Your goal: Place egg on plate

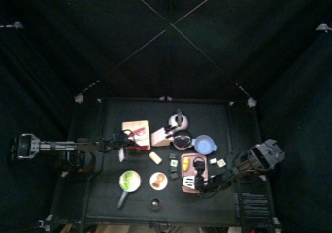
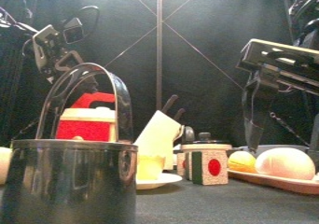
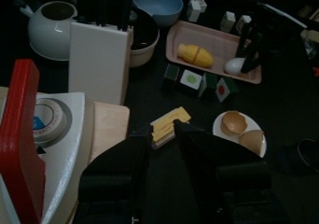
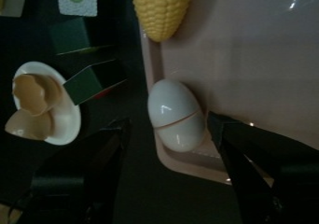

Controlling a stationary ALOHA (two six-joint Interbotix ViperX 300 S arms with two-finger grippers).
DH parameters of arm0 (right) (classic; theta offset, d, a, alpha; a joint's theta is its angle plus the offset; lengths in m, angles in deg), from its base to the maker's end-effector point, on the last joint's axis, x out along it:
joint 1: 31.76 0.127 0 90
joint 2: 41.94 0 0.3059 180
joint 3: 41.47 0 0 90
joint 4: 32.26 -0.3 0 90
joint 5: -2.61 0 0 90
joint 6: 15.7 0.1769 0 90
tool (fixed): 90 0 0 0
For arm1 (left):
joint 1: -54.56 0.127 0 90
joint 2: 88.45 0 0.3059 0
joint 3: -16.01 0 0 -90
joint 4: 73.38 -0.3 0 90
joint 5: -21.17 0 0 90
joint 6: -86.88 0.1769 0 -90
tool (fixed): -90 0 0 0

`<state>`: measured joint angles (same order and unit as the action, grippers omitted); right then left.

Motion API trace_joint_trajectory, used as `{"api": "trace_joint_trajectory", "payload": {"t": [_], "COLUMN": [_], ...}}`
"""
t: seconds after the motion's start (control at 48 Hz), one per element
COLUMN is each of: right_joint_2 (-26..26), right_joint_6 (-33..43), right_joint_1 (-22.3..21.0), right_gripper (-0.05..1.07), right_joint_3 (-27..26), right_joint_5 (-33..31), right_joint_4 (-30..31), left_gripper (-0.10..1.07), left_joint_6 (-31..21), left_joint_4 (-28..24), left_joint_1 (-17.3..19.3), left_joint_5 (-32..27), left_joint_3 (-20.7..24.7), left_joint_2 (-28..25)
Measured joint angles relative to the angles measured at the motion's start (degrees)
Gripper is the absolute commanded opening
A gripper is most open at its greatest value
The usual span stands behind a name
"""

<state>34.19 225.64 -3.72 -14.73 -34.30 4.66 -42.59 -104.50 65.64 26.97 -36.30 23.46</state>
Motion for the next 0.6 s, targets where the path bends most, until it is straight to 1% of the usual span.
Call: {"api": "trace_joint_trajectory", "payload": {"t": [0.438, 0.604], "right_joint_2": [0.62, 3.6], "right_joint_6": [-0.35, -0.35], "right_joint_1": [0.35, 0.35], "right_gripper": [0.96, 0.96], "right_joint_3": [0.62, 1.49], "right_joint_5": [0.18, -1.32], "right_joint_4": [-0.44, 0.97], "left_gripper": [0.7, 0.7], "left_joint_6": [-0.09, -0.09], "left_joint_4": [0.0, 0.0], "left_joint_1": [0.0, 0.0], "left_joint_5": [0.0, 0.09], "left_joint_3": [0.0, -0.09], "left_joint_2": [0.0, 0.0]}}
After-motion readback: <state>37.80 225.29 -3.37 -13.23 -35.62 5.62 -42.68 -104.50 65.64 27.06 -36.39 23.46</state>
